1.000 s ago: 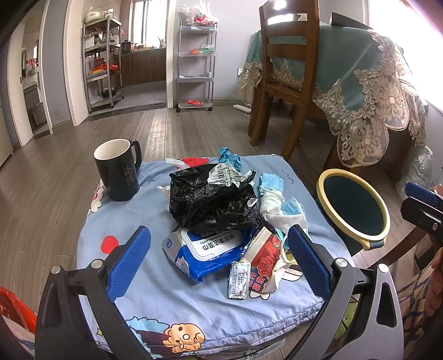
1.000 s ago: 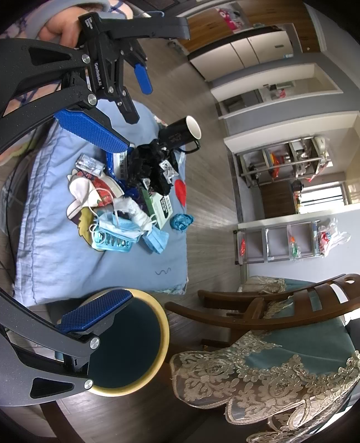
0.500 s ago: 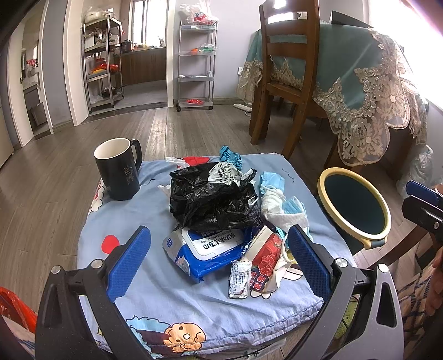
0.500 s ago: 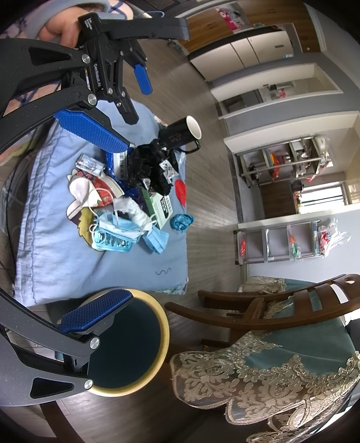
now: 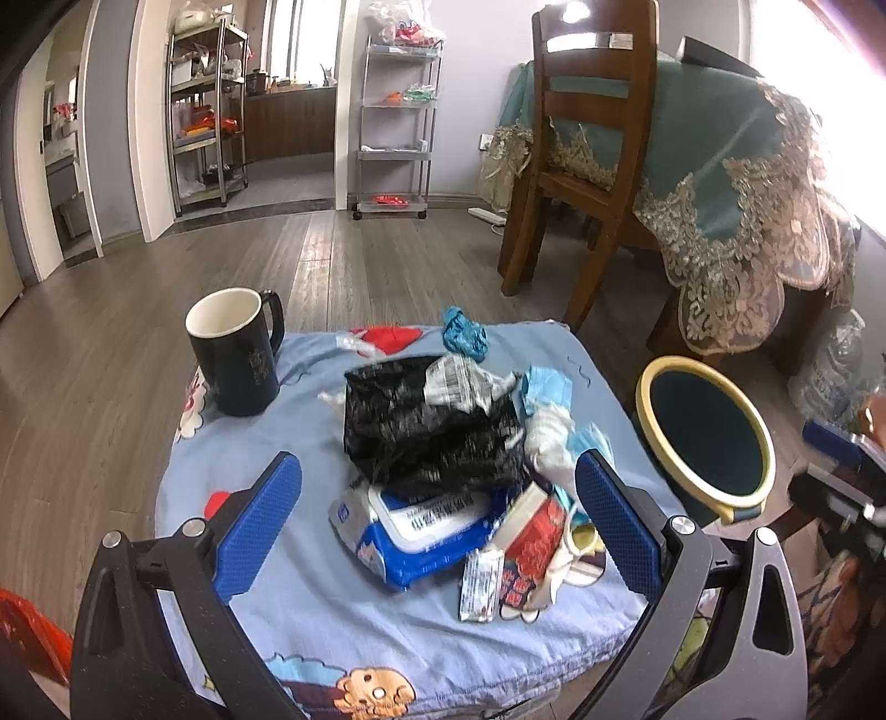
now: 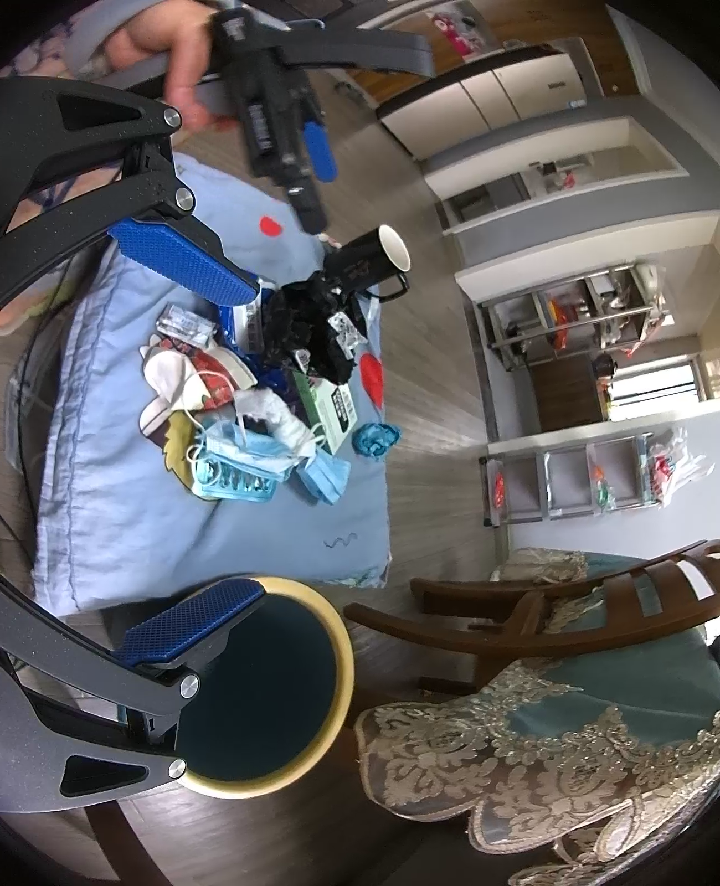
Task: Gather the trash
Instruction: 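Grasp the blue crumpled glove with the left tool while the right tool grasps a blue mask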
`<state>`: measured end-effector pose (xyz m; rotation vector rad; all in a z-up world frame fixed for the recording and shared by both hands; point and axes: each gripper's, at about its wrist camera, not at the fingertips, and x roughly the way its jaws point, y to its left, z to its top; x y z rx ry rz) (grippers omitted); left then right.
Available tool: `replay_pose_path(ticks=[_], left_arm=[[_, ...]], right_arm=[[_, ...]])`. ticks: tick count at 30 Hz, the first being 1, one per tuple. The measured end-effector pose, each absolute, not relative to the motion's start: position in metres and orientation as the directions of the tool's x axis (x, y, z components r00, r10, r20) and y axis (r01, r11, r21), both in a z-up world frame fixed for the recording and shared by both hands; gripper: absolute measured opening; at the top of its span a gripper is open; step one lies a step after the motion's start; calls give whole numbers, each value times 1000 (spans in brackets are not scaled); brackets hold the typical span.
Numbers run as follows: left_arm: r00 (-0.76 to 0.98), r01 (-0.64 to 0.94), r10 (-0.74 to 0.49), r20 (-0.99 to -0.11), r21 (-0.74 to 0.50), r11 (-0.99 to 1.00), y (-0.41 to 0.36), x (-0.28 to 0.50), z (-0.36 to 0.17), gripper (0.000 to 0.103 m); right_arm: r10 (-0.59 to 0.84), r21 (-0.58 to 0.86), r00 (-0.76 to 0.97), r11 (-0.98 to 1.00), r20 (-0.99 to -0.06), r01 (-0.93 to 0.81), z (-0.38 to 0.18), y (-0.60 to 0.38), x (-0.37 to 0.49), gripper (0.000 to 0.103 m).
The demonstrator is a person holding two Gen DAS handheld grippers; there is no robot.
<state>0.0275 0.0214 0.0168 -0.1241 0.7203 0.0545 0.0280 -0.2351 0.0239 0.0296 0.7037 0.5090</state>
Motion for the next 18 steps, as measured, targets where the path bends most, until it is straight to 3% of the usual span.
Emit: replay_pose_path(ticks=[9,18], left_arm=[[722,-28,-47,-690,-97,995,32,102,48,96],[620,21,-95,-779,-105,994,21,228,40,78]], right_arm=[[462,232,601,876,-652,-422,27,-237,61,98],[453,215,551,871,-701,-442,35,-235,117,98]])
